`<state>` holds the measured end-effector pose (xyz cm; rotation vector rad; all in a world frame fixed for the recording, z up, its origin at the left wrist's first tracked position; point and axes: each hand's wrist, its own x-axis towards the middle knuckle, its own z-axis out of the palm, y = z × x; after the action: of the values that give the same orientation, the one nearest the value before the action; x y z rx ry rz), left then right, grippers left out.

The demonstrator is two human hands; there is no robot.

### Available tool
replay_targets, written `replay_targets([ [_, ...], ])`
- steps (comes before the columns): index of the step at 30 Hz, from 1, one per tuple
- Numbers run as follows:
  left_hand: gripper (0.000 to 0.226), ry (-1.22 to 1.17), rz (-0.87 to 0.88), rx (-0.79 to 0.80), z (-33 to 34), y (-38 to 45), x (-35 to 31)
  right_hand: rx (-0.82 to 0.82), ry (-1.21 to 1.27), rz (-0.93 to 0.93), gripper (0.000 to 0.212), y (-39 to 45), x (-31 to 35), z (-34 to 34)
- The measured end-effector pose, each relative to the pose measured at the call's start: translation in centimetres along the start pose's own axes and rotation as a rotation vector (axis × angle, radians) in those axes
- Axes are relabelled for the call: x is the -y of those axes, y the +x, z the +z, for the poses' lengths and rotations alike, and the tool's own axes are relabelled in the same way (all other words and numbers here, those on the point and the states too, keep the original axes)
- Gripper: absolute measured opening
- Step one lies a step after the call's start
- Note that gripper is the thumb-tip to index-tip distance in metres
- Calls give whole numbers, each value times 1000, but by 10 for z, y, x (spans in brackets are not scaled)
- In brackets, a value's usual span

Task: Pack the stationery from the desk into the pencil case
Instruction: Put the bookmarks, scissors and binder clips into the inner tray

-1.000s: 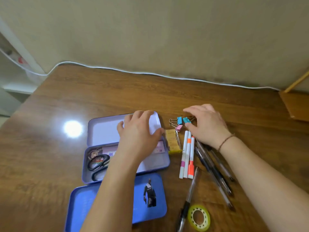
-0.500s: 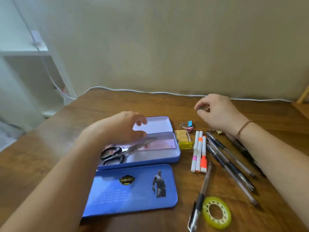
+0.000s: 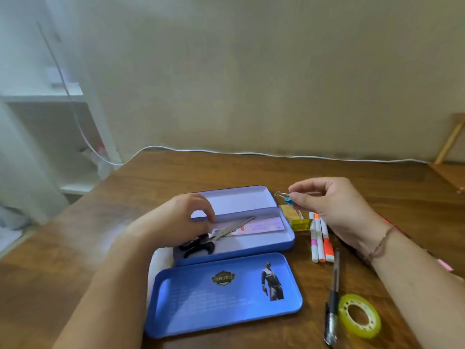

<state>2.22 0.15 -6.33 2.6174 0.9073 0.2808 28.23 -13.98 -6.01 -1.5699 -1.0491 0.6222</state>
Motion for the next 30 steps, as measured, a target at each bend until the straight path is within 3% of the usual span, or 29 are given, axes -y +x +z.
replay_targets([
  [5,17,31,-5,55,10,2,3,74,-4,-70,30,9,7,7],
  [7,19,50,-9,56,14,4,2,90,-86,-112,29,12,5,11],
  [14,16,67,39,40,16,5,-3,38,-746,-314,14,11,-6,24],
  [18,12,66,42,66,17,7,-1,10,-946,-379,7,11,-14,37],
  [24,11,100,56,81,19,8,2,-70,-1030,-412,9,11,-9,38],
  [30,24,49,83,54,19,9,-7,123,-1139,-277,16,5,-1,35],
])
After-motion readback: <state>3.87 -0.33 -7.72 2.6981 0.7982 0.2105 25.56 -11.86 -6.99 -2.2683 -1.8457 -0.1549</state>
